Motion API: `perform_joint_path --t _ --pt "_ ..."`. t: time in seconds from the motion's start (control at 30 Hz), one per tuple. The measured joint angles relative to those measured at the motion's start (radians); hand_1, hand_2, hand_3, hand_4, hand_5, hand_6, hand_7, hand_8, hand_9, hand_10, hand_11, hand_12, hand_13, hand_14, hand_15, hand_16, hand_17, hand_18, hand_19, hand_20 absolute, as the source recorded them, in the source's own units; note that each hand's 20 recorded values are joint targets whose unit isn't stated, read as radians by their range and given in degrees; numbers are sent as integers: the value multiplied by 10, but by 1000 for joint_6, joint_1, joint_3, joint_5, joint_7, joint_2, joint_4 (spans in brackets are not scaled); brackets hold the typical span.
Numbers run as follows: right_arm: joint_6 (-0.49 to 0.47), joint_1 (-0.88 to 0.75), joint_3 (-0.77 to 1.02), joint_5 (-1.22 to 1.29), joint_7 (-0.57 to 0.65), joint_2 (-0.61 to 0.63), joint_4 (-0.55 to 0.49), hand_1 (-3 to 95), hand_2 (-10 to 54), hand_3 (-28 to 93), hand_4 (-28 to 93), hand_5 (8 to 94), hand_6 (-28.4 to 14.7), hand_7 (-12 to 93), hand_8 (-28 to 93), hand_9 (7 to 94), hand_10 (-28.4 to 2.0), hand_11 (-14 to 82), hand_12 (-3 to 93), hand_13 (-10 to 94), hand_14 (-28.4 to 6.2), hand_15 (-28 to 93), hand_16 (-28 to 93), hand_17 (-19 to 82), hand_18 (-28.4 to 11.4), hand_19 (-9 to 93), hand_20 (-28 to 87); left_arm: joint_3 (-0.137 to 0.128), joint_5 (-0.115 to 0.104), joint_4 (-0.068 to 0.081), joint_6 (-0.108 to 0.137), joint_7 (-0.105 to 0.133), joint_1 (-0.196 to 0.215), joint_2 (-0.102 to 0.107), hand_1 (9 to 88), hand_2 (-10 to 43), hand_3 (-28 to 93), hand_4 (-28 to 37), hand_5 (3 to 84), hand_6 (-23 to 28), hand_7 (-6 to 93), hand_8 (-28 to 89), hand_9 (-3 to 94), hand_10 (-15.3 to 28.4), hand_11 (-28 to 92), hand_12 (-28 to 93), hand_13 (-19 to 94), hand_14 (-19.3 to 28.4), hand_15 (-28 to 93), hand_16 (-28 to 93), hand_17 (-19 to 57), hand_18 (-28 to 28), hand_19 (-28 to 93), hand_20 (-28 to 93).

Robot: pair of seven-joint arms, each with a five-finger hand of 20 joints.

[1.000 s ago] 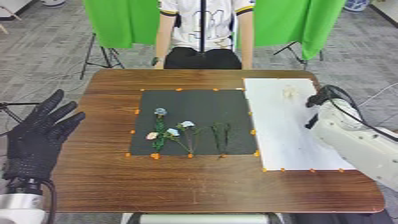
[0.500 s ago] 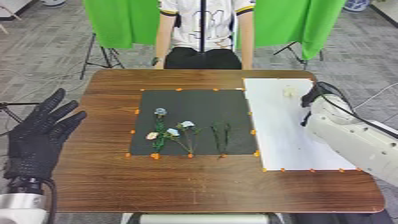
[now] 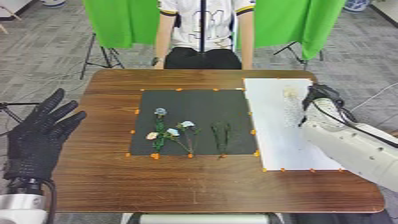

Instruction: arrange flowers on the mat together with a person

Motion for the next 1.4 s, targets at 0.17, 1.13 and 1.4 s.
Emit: perform_joint_path --t 0.17,1.13,1.4 --pt "28 -55 57 -29 0 -3 -28 598 -95 632 -283 829 44 237 -5 934 -42 102 355 839 5 434 287 354 -130 776 47 -2 -4 -1 2 7 8 1 208 70 758 -258 331 58 90 -80 307 149 167 121 204 219 428 -49 -92 170 361 161" --pt "158 37 -161 -164 -121 -168 -313 581 -95 669 -283 814 42 245 -5 920 -52 95 364 818 -2 425 300 318 -136 765 39 -24 74 -9 -30 -99 -28 -82 208 71 757 -257 332 58 90 -80 307 150 167 121 205 219 427 -51 -92 170 361 160" --pt "130 33 -201 -164 -134 -196 -312 572 -95 677 -283 791 47 234 -22 882 -64 90 355 778 -6 408 311 288 -140 740 45 -25 86 -8 -42 -122 -38 -96 209 72 756 -258 333 58 89 -80 308 150 168 121 204 219 428 -50 -92 170 361 160"
